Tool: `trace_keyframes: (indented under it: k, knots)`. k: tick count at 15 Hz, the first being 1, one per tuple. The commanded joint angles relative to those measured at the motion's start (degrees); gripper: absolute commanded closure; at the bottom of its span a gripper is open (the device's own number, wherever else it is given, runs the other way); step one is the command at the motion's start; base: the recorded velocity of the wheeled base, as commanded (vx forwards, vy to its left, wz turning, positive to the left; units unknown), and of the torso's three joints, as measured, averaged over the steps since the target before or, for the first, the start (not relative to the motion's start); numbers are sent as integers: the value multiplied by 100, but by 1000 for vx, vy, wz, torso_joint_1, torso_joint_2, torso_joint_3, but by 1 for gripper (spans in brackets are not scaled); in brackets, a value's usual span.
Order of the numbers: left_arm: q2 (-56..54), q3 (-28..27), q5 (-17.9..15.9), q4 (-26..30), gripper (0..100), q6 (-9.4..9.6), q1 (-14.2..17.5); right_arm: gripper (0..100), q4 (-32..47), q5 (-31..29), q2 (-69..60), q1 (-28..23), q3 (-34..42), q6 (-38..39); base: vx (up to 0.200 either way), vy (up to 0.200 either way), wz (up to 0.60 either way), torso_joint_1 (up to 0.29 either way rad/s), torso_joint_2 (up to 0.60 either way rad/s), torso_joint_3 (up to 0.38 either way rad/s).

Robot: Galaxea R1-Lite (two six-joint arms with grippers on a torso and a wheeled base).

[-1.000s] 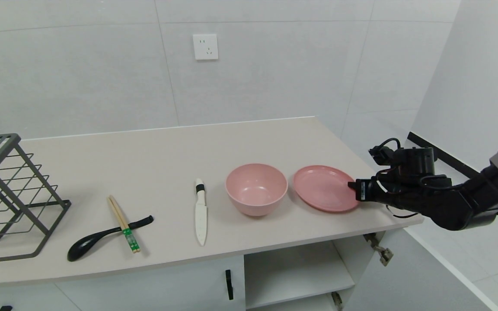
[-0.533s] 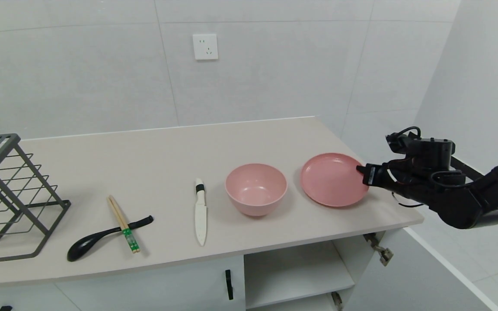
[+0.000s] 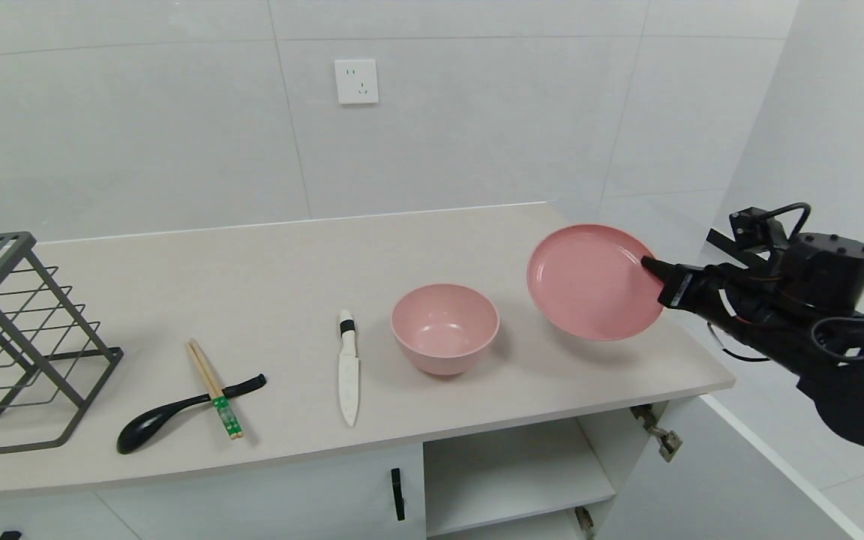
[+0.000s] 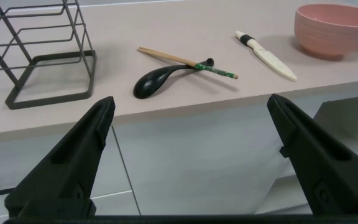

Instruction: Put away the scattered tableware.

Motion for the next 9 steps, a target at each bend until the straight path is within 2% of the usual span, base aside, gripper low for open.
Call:
trace_keyframes:
  k: [1, 2, 4, 6, 7, 8, 9]
  knots:
    - [7, 0, -32, -1, 0, -1, 1, 100, -964, 85, -305, 6, 872, -14, 0, 0, 0, 0, 0, 0]
    - [7, 0, -41, -10, 0, 17, 1, 100, -1245, 111, -279, -21, 1039, 4, 0, 0, 0, 0, 0, 0]
    - [7, 0, -76, -125, 0, 219, 1, 100, -1333, 305, -261, -135, 1083, 4, 0, 0, 0, 0, 0, 0]
    - [78, -650, -85, -1109, 0, 158, 19, 100, -1333, 322, -261, -179, 1083, -5, 0, 0, 0, 0, 0, 0]
    - [605, -1336, -120, -1373, 0, 158, 133, 100, -1333, 322, -261, -179, 1065, -5, 0, 0, 0, 0, 0, 0]
    - [851, -1547, -191, -1293, 0, 140, 27, 100, -1333, 322, -270, -161, 1074, -5, 0, 0, 0, 0, 0, 0]
    - [1229, -1564, -322, -1179, 0, 61, -298, 100, -1351, 313, -279, -161, 1101, -40, 0, 0, 0, 0, 0, 0]
